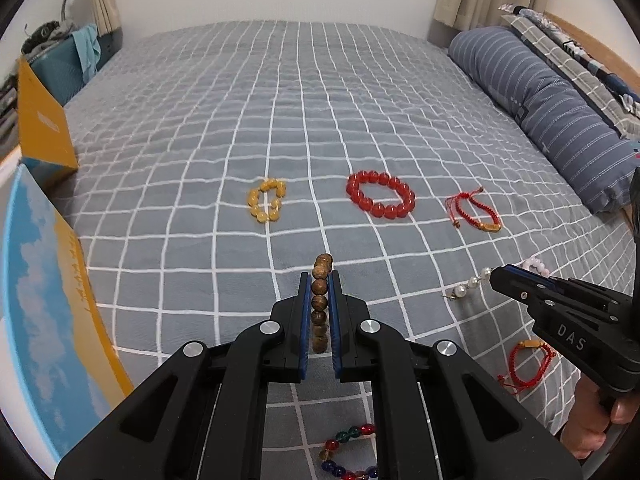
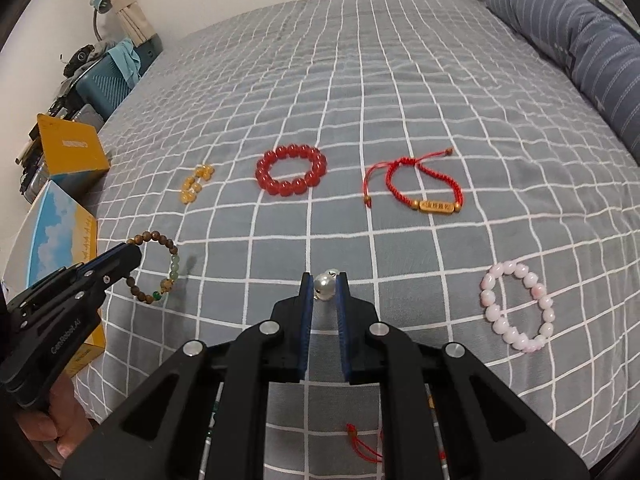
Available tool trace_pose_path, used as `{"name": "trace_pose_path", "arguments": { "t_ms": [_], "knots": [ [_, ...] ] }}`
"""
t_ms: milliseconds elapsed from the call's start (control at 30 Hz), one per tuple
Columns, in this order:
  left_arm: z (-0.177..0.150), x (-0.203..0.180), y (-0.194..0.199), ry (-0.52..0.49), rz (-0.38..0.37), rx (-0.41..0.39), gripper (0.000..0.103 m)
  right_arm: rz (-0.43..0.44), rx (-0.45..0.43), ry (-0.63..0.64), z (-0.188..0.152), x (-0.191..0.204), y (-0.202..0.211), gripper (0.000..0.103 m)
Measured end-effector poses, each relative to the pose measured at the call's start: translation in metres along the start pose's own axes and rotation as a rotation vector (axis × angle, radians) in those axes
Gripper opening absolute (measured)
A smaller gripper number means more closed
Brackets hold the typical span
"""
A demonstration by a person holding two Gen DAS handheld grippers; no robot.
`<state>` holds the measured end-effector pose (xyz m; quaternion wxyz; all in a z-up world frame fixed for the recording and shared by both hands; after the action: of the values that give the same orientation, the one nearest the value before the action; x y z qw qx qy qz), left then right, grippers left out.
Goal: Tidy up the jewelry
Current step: 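Lift the wooden bracelet with the left tool while the right tool lifts the pearls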
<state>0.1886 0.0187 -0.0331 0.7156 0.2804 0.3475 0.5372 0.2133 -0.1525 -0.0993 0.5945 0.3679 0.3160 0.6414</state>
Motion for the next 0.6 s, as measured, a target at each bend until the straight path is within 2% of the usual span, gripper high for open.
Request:
{"name": "trace_pose_path", "arguments": {
  "t_ms": [333, 600],
  "knots": [
    [0.008, 0.003, 0.035, -0.002, 0.053, -0.075, 0.008, -0.048, -0.096, 0.027, 0.015, 0.007, 0.028, 0.011],
    [0.014, 0.014, 0.074, 0.012, 0.104, -0.129, 0.008, -0.046, -0.164, 0.038, 0.022, 0.022, 0.055, 0.011]
  ]
}}
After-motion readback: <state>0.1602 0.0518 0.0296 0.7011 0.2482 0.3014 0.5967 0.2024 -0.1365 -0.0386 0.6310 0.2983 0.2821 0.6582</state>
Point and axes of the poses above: each gripper's, at about its wrist camera, not at the fingertips, and y roughly against the way its jaws point, x to its left, z to its top, the point moved 4 cm from there along -y, roughly the way its jaws point, and after that the axes turned 9 degrees about -z, right-handed, at the moved point
